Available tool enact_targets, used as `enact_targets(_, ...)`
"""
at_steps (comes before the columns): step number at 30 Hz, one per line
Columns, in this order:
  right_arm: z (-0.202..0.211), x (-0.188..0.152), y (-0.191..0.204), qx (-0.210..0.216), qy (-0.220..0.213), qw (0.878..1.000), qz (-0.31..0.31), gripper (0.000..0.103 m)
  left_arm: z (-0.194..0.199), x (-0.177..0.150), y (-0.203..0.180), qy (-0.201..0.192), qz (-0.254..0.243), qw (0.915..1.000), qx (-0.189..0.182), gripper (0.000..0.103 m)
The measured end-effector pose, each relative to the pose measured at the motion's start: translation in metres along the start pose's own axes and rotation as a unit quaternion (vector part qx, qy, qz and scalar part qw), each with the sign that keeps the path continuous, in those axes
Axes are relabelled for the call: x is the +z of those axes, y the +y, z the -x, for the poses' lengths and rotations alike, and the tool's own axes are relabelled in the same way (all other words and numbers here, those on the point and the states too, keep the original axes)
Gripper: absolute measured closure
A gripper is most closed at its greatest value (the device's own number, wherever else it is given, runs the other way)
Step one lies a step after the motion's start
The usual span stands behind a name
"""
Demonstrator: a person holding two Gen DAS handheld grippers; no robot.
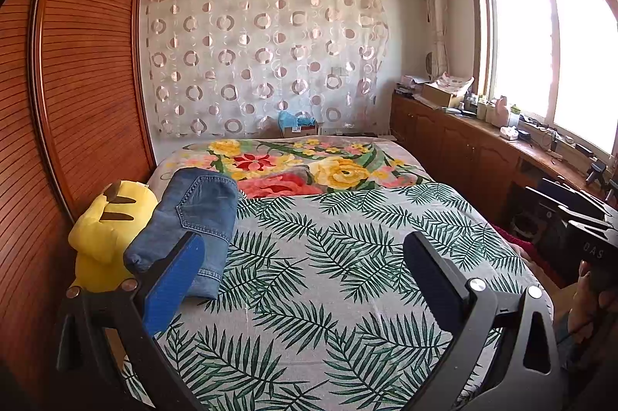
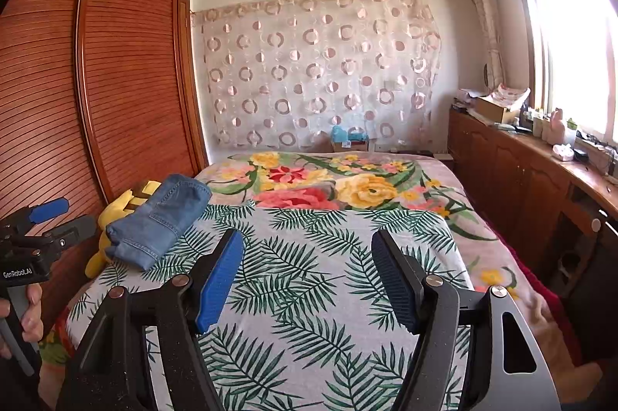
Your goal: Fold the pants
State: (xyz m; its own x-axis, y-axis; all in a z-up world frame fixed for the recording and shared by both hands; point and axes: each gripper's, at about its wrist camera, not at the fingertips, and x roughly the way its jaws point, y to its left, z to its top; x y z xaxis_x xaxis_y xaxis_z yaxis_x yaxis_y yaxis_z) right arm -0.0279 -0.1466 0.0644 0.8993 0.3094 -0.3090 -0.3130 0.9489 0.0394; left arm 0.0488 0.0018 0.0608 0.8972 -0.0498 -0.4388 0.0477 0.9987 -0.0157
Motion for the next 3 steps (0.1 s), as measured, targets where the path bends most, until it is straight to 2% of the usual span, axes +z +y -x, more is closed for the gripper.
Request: enact_targets(3,-0.0006,0.0,-0.0006,0.001,0.0,1.0,0.0,0.032,0.0,-0.0001,-0.0003,0.0,0.001,1.0,0.0,0.0)
